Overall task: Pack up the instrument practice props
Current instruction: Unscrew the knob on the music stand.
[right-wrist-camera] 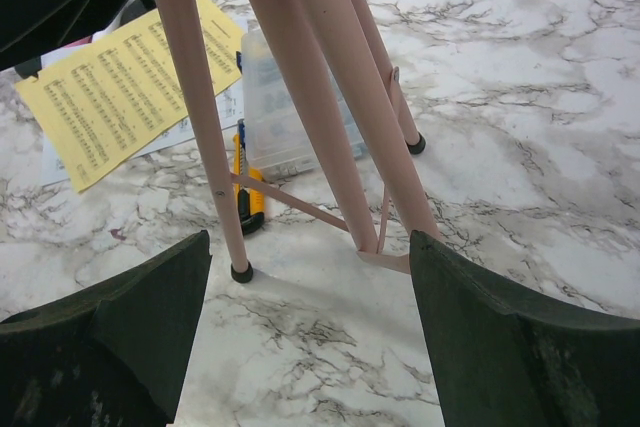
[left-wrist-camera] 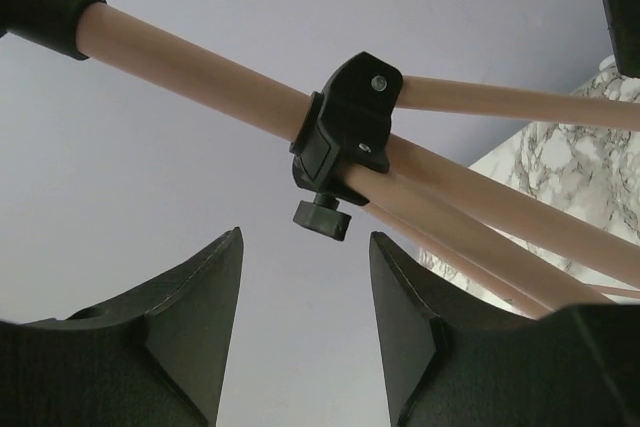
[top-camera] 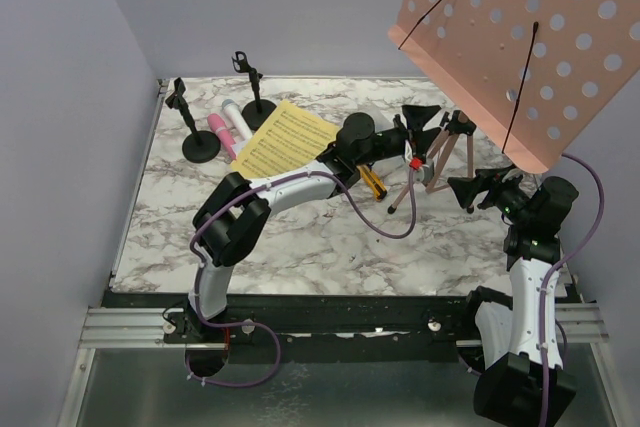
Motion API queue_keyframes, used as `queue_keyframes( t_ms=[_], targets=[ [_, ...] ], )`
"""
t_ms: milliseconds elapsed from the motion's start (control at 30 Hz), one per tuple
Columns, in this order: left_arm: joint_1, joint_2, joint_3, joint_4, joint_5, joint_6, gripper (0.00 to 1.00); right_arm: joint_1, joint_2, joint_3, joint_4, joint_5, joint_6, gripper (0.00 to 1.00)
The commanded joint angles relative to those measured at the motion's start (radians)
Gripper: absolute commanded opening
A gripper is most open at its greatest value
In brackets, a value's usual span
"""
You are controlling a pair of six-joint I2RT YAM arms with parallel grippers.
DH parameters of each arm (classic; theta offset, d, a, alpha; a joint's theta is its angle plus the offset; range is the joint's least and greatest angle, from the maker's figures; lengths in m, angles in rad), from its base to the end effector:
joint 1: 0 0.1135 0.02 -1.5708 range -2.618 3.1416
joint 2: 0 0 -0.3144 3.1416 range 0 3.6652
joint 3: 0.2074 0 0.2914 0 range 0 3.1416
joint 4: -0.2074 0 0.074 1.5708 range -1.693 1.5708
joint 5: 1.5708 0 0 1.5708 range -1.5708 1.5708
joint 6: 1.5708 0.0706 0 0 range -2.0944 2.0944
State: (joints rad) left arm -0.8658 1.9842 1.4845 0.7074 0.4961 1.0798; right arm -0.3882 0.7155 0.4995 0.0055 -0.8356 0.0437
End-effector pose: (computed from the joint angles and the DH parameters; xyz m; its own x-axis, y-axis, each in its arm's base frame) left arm 0.3363 -0.4471 0.3455 0.9199 0.1157 -0.3748 0.3403 0.2400 0.9092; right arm 0.1982 -0.0245 0.2919 -0.2114 0.1181 -0.9702 -0.4086 0.8911 0.1976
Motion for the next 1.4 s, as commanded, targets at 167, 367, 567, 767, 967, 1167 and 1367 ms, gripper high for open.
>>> queue_keyframes(
  t_ms=[167, 367, 567, 767, 967, 1167, 1367],
  targets=[
    [-0.022, 0.043, 0.045, -0.033, 0.01, 0.041, 0.51, -0.008, 0.002, -0.006, 0.011, -0.026, -0.003, 0.84],
    [-0.026, 0.052, 0.069, -0.068, 0.006, 0.07, 0.46, -0.008, 0.002, -0.006, 0.012, -0.025, -0.002, 0.84],
    [-0.026, 0.062, 0.083, -0.091, -0.017, 0.087, 0.4, -0.008, 0.002, -0.007, 0.011, -0.024, -0.002, 0.84],
    [-0.026, 0.069, 0.098, -0.103, -0.022, 0.077, 0.33, -0.009, 0.002, -0.006, 0.011, -0.024, -0.002, 0.84],
    [-0.025, 0.055, 0.105, -0.12, -0.021, 0.043, 0.17, -0.008, 0.002, -0.005, 0.01, -0.023, -0.002, 0.84],
    [-0.026, 0.025, 0.137, -0.23, -0.021, -0.014, 0.0, -0.009, -0.001, -0.005, 0.01, -0.023, -0.002, 0.85],
    [-0.023, 0.007, 0.244, -0.44, 0.001, -0.146, 0.0, -0.009, -0.001, -0.007, 0.01, -0.023, -0.002, 0.85]
  ],
)
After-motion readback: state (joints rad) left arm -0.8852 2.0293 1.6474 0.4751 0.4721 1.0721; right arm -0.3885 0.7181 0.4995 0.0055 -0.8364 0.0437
